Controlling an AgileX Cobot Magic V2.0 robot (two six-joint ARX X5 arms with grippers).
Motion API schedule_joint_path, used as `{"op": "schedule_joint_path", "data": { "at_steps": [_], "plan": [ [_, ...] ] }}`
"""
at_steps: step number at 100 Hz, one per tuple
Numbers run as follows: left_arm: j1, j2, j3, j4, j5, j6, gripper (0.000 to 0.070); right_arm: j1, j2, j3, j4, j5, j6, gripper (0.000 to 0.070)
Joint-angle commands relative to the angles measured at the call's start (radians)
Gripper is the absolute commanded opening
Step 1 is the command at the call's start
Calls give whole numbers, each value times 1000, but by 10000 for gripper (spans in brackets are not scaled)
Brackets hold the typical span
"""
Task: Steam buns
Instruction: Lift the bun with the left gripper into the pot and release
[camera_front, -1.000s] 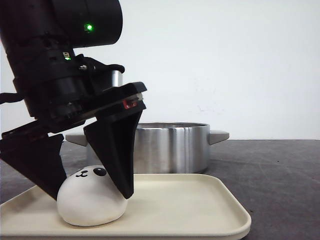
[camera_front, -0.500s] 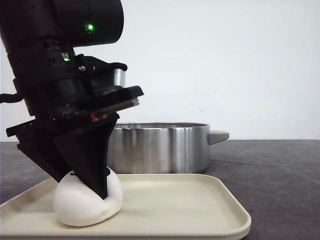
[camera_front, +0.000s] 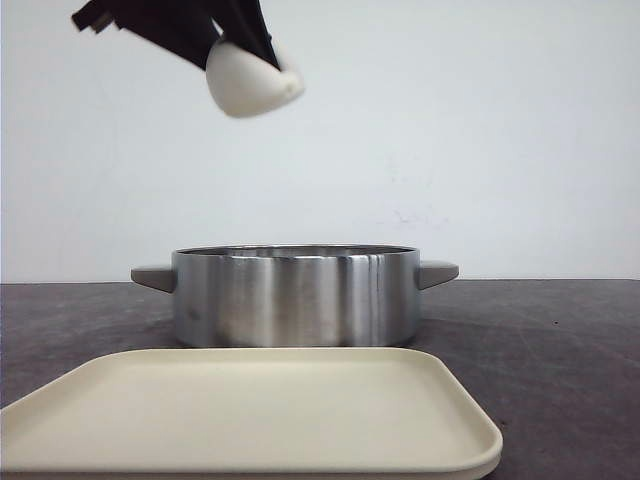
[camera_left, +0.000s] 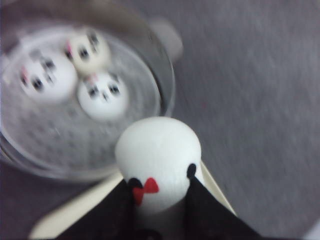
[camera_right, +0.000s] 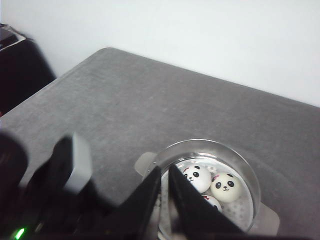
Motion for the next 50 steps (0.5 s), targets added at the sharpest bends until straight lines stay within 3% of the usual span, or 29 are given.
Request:
{"op": "schedule_joint_path", "data": {
  "at_steps": [1,25,50],
  "plan": [
    [18,51,48,-2,-4,43,0,18,6,20,18,-1,11,16],
    [132,262,152,8,-1,65,0,31,6,20,32,-2,11,16],
    [180,455,195,12,4,64,0,31,6,20,31,-1,10,16]
  ]
}}
